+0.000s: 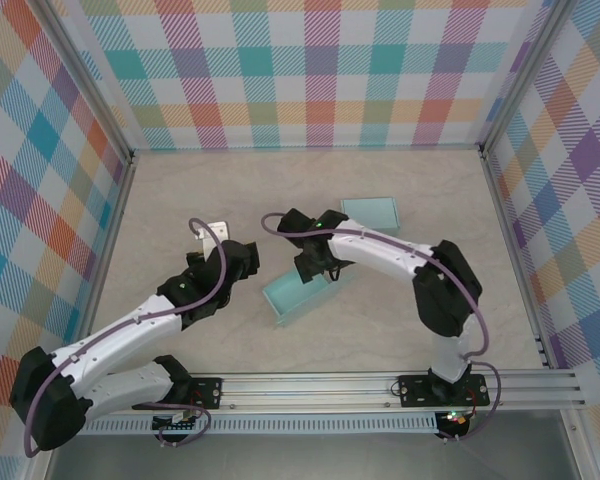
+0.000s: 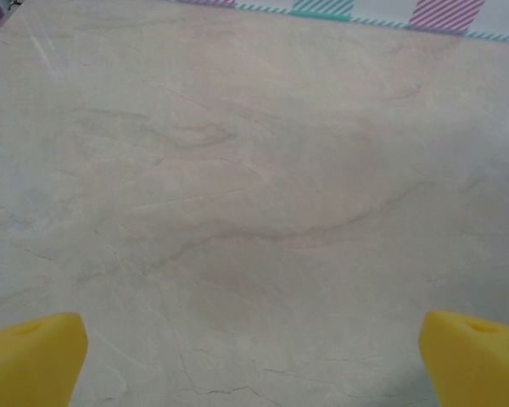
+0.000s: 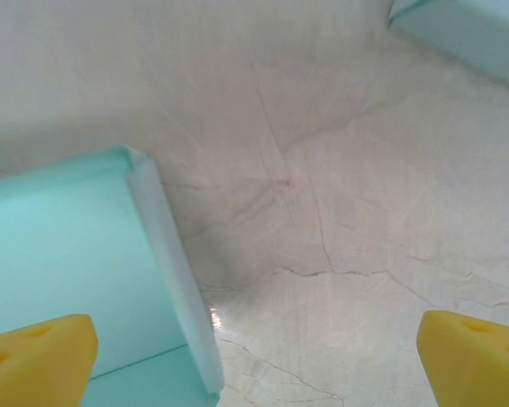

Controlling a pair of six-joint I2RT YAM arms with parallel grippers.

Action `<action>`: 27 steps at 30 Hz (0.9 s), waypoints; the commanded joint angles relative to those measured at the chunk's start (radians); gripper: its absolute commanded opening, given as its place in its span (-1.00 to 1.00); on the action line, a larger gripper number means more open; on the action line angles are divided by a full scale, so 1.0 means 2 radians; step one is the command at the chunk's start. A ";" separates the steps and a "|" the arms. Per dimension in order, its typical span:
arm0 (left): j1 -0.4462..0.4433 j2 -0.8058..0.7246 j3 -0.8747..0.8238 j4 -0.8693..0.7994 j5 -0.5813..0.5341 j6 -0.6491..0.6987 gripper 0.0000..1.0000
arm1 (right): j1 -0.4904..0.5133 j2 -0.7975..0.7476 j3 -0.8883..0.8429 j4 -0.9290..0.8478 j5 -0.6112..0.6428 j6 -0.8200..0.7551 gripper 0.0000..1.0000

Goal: Fold the paper box

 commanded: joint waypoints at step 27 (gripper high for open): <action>0.090 0.270 0.087 -0.024 0.197 0.030 0.63 | -0.006 -0.444 -0.497 0.289 -0.189 0.258 0.86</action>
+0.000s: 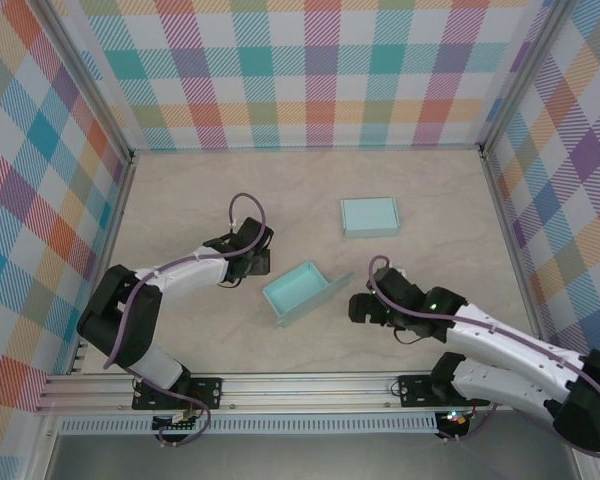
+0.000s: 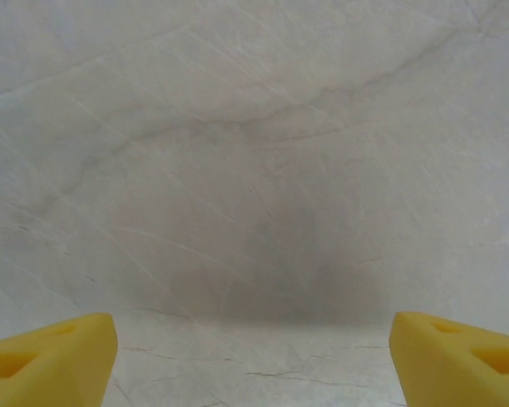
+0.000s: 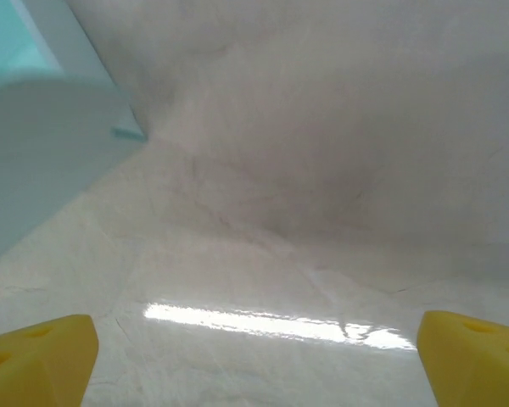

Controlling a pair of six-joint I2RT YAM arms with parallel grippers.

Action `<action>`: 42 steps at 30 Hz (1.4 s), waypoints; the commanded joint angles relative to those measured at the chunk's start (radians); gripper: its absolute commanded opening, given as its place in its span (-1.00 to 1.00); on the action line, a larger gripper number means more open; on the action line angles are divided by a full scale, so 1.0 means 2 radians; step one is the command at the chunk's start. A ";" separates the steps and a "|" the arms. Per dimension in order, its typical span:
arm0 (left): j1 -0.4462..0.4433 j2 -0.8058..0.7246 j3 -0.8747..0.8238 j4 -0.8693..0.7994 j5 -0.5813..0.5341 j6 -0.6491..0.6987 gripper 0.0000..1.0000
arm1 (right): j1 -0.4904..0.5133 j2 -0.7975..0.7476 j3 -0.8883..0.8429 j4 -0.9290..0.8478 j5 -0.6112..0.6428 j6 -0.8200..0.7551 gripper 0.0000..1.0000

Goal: Fold the paper box

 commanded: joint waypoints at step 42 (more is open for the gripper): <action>-0.188 -0.109 -0.082 0.133 -0.038 -0.123 0.35 | -0.287 0.209 0.118 0.109 -0.102 -0.144 0.66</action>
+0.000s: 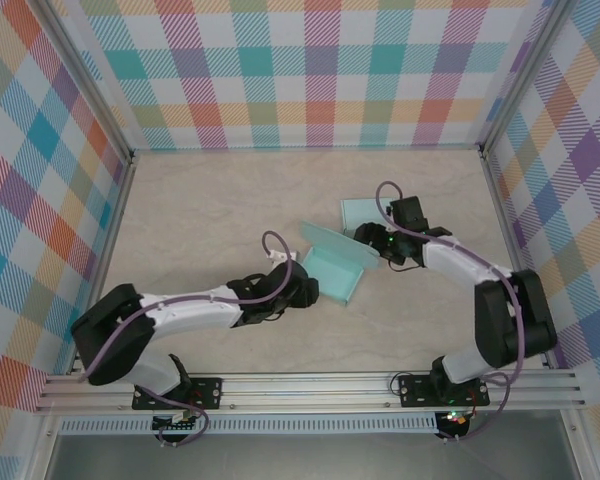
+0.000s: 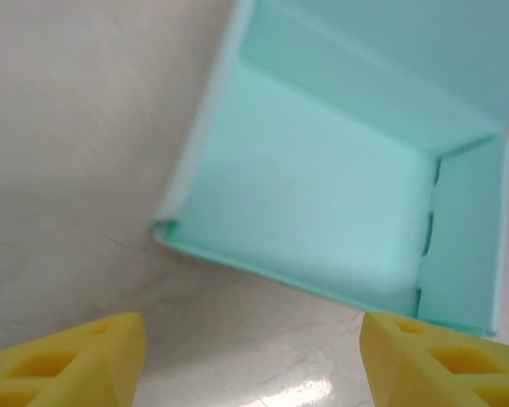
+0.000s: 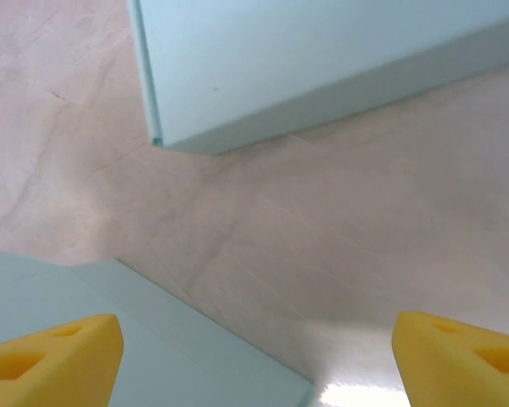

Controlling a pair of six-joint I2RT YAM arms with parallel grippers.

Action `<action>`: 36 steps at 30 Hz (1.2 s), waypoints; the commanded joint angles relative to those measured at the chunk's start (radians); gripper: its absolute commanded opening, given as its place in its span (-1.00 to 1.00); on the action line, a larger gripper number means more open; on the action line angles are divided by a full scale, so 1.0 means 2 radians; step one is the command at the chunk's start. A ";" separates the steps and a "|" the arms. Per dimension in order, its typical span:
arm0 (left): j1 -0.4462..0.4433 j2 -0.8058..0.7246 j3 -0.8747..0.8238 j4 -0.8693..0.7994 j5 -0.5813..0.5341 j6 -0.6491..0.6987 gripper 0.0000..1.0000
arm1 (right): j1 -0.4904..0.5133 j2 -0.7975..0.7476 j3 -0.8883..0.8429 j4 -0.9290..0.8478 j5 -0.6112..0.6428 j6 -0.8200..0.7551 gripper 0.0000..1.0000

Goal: Fold the paper box

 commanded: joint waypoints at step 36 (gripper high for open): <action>0.284 0.120 0.101 0.184 0.477 0.557 0.75 | -0.004 -0.478 -0.175 -0.206 0.117 0.073 0.99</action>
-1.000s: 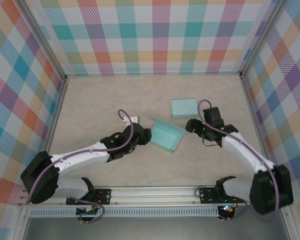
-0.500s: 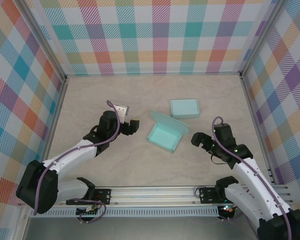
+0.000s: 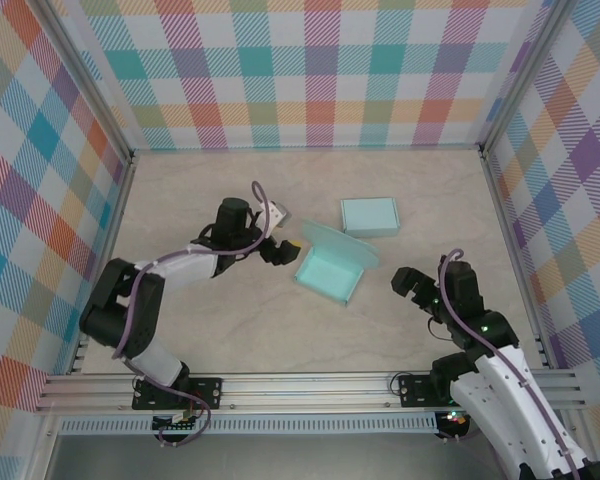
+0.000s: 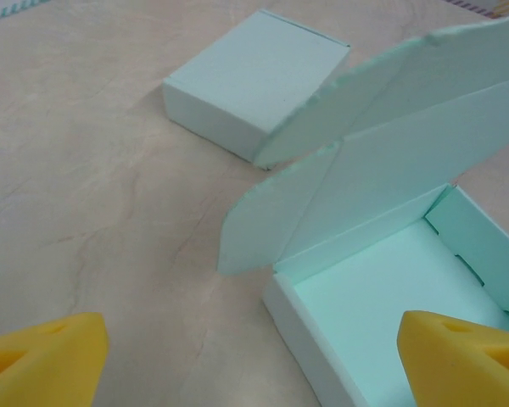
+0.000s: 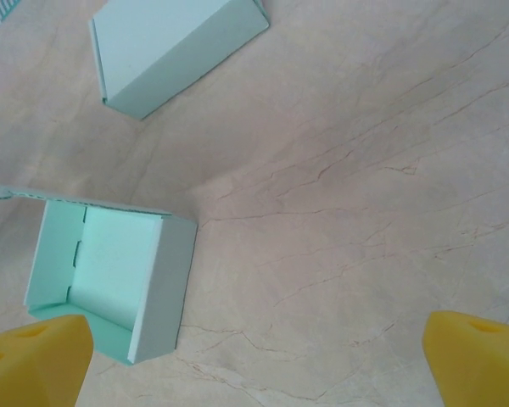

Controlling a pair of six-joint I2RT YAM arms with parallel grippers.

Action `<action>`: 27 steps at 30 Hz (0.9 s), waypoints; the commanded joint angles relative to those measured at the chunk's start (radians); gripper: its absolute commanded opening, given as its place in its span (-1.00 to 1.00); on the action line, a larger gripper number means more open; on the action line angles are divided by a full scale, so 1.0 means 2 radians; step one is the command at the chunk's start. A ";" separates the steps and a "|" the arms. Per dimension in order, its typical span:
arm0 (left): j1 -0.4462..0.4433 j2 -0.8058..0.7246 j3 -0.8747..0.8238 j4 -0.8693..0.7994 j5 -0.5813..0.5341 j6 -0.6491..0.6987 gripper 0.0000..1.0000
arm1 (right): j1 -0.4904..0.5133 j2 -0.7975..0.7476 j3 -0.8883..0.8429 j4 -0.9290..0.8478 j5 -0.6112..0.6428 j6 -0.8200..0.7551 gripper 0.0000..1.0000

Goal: Fold the paper box

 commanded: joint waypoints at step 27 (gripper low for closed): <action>-0.016 0.105 0.145 -0.101 0.112 0.130 0.02 | -0.003 -0.133 -0.087 0.024 0.019 0.123 1.00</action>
